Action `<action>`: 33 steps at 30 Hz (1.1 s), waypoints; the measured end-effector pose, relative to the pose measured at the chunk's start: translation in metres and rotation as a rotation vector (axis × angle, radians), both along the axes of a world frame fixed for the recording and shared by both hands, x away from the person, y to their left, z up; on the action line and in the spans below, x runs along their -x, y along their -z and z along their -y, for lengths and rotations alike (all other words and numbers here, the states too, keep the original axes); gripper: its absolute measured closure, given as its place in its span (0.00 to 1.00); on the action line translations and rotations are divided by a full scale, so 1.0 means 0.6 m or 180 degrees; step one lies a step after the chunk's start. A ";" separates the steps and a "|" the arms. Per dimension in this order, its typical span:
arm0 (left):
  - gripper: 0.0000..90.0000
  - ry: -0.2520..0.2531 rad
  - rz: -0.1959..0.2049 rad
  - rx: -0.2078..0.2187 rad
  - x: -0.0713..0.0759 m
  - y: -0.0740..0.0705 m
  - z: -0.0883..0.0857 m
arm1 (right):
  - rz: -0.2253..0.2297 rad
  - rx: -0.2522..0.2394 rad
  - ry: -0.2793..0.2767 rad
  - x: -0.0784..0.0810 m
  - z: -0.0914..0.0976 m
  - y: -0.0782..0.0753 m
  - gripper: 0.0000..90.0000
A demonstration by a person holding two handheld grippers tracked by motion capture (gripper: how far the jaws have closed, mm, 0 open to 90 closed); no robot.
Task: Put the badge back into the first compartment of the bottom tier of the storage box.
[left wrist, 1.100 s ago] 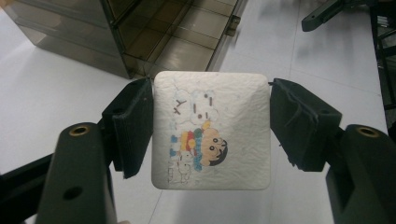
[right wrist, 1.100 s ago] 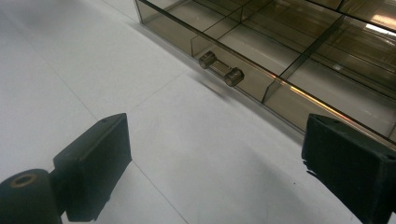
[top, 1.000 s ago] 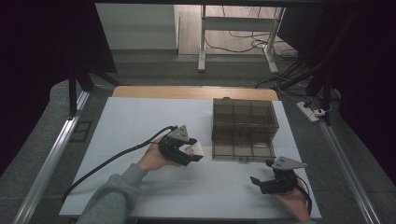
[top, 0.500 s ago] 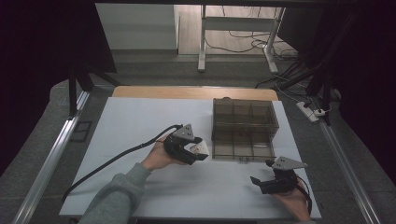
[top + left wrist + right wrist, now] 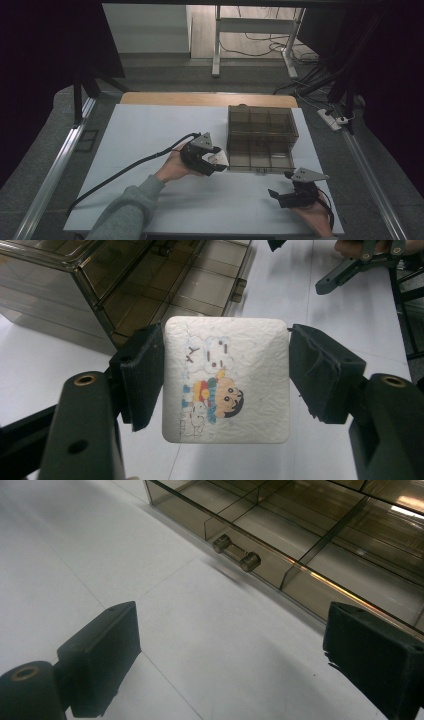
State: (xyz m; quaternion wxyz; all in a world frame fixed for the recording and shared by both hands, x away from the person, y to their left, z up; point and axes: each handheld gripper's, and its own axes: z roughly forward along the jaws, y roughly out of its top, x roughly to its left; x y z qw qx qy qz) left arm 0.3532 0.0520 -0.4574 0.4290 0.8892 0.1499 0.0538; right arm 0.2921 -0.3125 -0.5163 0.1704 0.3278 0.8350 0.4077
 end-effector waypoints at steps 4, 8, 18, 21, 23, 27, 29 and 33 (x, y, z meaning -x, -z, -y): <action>0.36 -0.0003 -0.0004 0.0024 -0.002 -0.001 0.004 | 0.0002 -0.0010 0.0002 0.000 0.000 0.000 0.09; 0.36 0.0017 0.0002 0.0017 -0.006 -0.001 0.010 | 0.0000 0.0000 0.0002 0.000 0.000 0.000 0.09; 0.36 0.0019 0.0002 0.0017 -0.019 0.001 0.029 | -0.0007 -0.0003 0.0014 0.000 0.001 0.000 0.09; 0.36 0.0029 -0.0003 0.0023 -0.023 0.002 0.035 | 0.0003 0.0015 0.0026 0.001 0.002 -0.001 0.09; 0.36 0.0020 0.0000 0.0046 -0.028 0.003 0.041 | 0.0009 0.0021 0.0027 0.003 0.002 -0.002 0.09; 0.36 0.0018 0.0003 0.0029 -0.037 0.005 0.057 | 0.0024 0.0000 0.0027 0.003 0.003 -0.002 0.09; 0.36 0.0027 0.0009 0.0009 -0.041 0.005 0.063 | 0.0021 0.0002 0.0034 0.003 0.004 -0.003 0.09; 0.36 0.0007 0.0039 -0.0007 -0.048 0.003 0.072 | 0.0029 -0.0019 0.0031 0.004 0.004 -0.003 0.09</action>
